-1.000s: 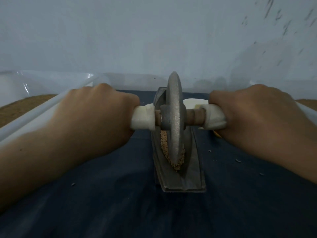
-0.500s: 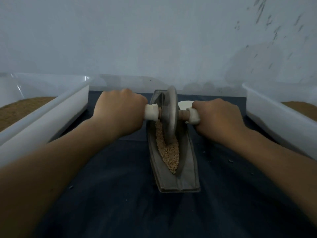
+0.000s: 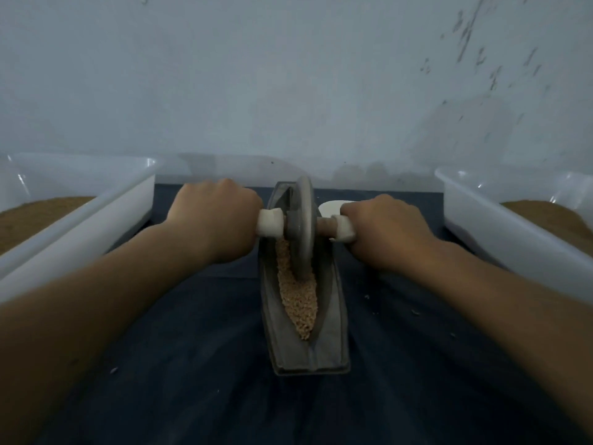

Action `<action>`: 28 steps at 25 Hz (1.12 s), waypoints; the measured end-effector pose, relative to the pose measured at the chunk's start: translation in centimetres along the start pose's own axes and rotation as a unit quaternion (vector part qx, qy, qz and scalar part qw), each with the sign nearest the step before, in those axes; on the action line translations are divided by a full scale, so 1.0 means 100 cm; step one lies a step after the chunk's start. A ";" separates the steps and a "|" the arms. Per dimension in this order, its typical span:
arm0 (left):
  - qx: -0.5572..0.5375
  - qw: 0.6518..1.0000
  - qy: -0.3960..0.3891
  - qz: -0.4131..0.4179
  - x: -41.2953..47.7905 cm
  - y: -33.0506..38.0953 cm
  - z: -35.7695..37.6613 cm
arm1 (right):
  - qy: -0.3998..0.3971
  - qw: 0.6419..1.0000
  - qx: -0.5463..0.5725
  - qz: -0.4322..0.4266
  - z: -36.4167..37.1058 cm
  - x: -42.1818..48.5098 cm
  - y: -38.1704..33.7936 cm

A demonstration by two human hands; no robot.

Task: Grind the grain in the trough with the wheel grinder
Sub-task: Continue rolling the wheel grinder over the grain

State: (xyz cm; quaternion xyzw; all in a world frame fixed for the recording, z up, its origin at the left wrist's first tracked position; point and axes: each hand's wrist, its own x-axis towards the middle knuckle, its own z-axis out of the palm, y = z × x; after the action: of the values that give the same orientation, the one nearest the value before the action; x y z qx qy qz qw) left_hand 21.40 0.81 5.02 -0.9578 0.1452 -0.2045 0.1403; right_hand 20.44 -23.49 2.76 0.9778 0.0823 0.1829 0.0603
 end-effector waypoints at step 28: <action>-0.019 0.998 0.061 -0.010 0.003 0.007 0.013 | -0.021 1.000 0.012 -0.013 -0.005 0.016 -0.008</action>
State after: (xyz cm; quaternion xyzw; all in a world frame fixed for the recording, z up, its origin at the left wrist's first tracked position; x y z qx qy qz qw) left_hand 22.09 0.34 3.71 -0.9474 0.1476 -0.2615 0.1104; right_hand 21.57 -22.35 3.64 0.9809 0.0962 0.1604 0.0528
